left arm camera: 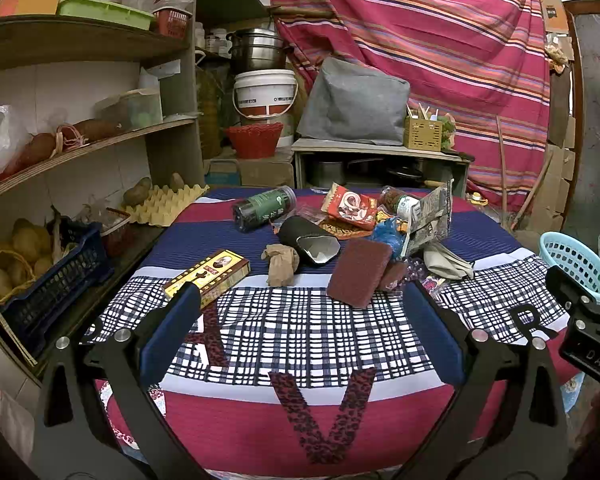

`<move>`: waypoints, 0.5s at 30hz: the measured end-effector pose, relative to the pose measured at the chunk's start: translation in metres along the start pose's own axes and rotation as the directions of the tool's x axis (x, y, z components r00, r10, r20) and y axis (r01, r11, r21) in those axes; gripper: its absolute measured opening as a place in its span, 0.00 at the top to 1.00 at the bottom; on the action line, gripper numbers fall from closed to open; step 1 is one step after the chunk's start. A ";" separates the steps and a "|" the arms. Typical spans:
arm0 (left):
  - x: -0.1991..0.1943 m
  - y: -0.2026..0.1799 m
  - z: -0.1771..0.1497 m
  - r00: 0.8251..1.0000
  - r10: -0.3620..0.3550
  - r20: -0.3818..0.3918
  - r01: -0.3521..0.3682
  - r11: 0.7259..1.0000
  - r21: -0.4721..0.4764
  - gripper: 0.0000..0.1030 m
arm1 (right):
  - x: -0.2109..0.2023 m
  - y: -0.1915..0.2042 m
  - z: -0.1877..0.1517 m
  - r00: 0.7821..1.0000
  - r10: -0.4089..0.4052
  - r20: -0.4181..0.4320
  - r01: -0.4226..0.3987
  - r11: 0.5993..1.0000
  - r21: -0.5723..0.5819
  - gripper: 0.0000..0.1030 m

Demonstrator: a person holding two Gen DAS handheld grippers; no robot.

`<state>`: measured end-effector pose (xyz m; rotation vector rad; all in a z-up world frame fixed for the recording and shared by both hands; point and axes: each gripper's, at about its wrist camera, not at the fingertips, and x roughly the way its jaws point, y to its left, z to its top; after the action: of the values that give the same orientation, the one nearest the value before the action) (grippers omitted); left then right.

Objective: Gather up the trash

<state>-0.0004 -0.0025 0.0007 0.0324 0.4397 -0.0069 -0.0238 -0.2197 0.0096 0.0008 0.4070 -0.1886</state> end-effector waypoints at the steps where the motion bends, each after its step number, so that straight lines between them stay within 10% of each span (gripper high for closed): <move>1: 0.000 0.000 0.000 1.000 0.000 0.000 0.000 1.000 0.000 0.05 | 0.000 0.001 0.000 1.000 0.001 0.000 -0.001 1.000 0.001 0.04; 15: -0.001 0.001 0.000 1.000 0.014 -0.004 -0.014 1.000 -0.010 0.05 | 0.001 -0.001 0.002 1.000 -0.005 -0.009 0.005 1.000 -0.003 0.04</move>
<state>-0.0008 -0.0016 0.0012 0.0259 0.4439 0.0087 -0.0224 -0.2214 0.0105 -0.0026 0.4159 -0.1926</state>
